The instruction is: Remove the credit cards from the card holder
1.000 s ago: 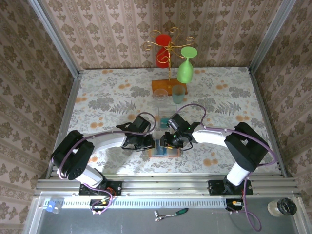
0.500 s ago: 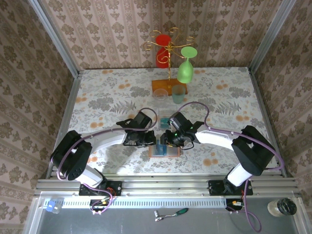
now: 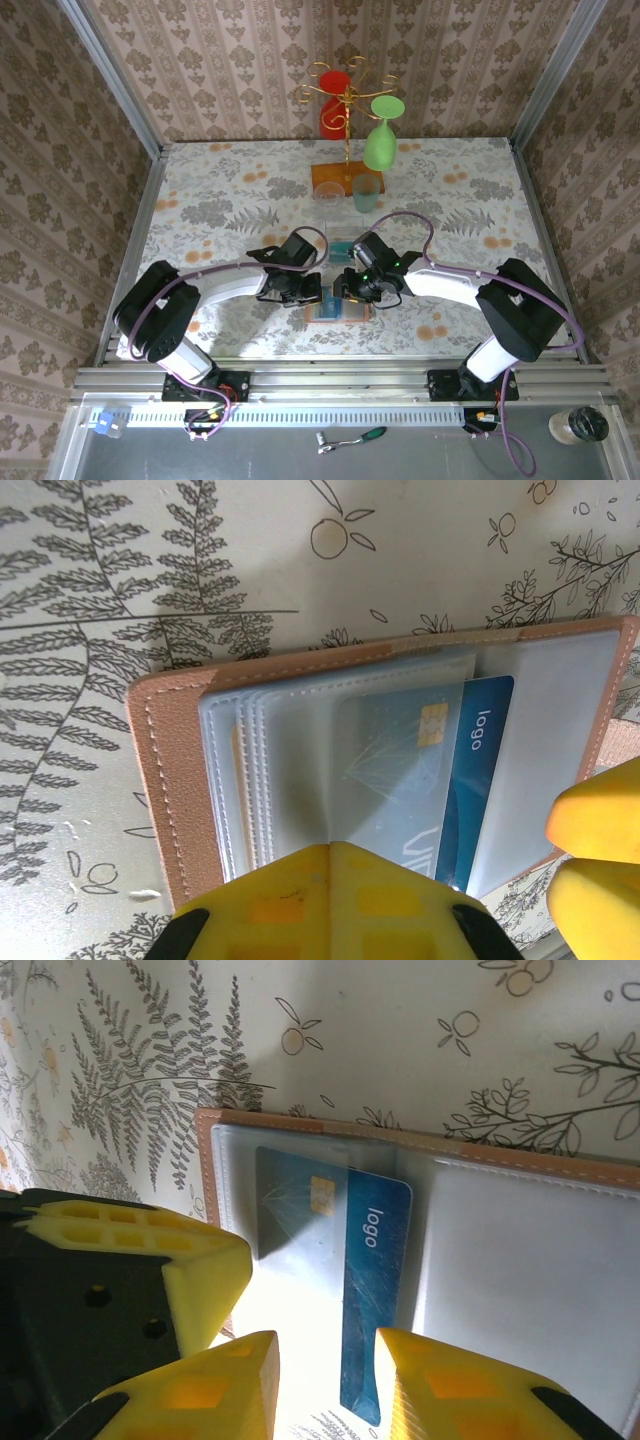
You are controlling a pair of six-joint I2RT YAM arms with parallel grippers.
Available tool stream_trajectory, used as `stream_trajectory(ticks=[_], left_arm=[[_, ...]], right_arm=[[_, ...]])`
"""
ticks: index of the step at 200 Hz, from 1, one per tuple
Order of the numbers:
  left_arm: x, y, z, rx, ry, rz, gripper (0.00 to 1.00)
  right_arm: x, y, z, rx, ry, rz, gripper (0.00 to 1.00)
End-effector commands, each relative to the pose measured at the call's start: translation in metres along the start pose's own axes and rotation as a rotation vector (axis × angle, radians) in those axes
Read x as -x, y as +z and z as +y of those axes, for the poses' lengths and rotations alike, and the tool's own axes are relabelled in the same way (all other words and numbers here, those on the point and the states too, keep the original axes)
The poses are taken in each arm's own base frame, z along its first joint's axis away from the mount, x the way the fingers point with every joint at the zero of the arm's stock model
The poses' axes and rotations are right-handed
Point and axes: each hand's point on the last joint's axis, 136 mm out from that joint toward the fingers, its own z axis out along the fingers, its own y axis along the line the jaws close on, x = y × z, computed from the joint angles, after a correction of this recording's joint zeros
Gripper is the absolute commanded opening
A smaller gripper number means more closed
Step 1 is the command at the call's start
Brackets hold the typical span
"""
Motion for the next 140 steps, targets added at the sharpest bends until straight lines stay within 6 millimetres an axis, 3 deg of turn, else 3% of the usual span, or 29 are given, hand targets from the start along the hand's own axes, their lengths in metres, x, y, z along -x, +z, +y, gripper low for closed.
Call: stream_trajectory(ticks=[1,140], left_arm=[[-0.004,0.005,0.008,0.026,0.011,0.011,0.04],[-0.009,0.008,0.015,0.047,0.001,0.024,0.03]], right_arm=[[-0.002,0.004,-0.003,0.014,0.015,0.011,0.31],[-0.008,0.022,-0.015,0.023,0.053,0.041,0.31]])
